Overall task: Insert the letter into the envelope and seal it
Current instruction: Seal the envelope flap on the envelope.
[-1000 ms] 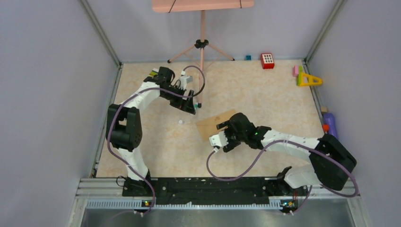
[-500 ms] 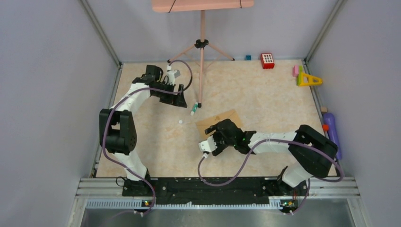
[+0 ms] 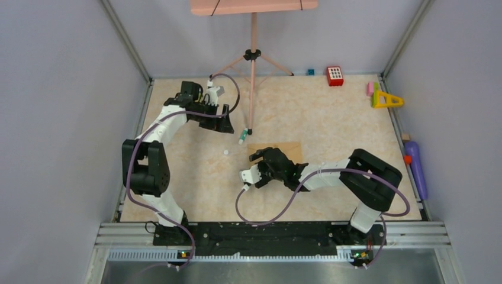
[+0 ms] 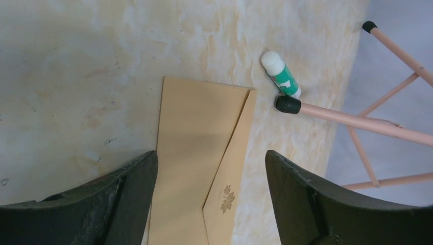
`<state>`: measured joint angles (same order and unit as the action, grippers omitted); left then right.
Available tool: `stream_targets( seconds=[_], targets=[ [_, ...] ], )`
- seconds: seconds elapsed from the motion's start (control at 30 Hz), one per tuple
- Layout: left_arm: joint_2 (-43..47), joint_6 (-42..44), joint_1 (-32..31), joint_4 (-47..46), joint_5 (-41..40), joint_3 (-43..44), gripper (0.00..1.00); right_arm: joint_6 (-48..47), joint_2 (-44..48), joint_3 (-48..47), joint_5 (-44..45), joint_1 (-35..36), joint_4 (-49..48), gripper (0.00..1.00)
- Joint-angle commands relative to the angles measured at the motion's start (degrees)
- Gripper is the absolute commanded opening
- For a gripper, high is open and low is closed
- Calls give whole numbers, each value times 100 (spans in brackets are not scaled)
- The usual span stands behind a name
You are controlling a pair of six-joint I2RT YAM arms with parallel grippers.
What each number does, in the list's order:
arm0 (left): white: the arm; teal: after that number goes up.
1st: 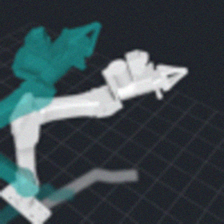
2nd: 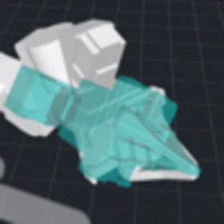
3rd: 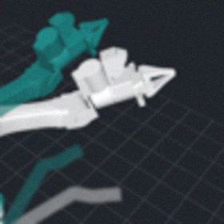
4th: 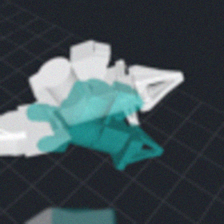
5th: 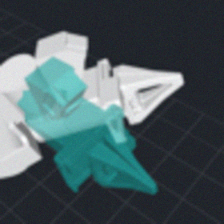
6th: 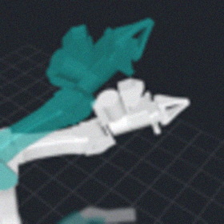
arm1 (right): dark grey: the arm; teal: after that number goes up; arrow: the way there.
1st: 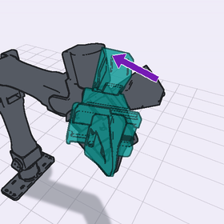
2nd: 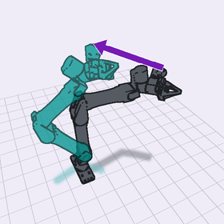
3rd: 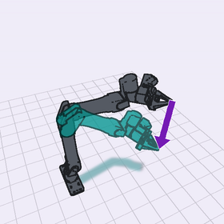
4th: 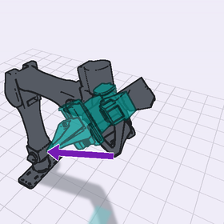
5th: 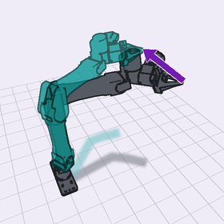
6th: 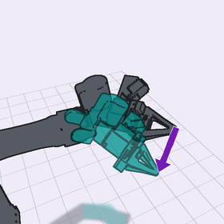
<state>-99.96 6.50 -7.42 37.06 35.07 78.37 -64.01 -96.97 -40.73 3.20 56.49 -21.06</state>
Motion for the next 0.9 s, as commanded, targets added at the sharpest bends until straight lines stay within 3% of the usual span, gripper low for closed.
stream_targets(
  seconds=[0.0, 0.3, 0.47, 0.57, 0.7, 0.87],
  targets=[
    [315, -44, 21, -198, 113, -71, 98, 220, -214, -82, 171, 52, 214, 77],
    [175, -125, -59, -305, 301, -127, 98, 419, 567, -231, -543, 47, 949, 78],
    [-120, -100, -560, -369, -237, -24, 98, 1077, 1523, -1119, -1721, -291, 2978, 79],
    [-428, -114, -927, -333, -972, 119, 98, 1512, 1980, -1692, -2421, -846, 3596, 80],
    [-894, -160, -1210, -251, -1660, 346, 98, 1904, 2616, -1845, -2826, -1538, 3645, 80],
    [-1221, -211, -1217, -256, -1798, 655, 95, 2076, 3275, -1419, -2931, -1873, 3329, 80]
  ],
)
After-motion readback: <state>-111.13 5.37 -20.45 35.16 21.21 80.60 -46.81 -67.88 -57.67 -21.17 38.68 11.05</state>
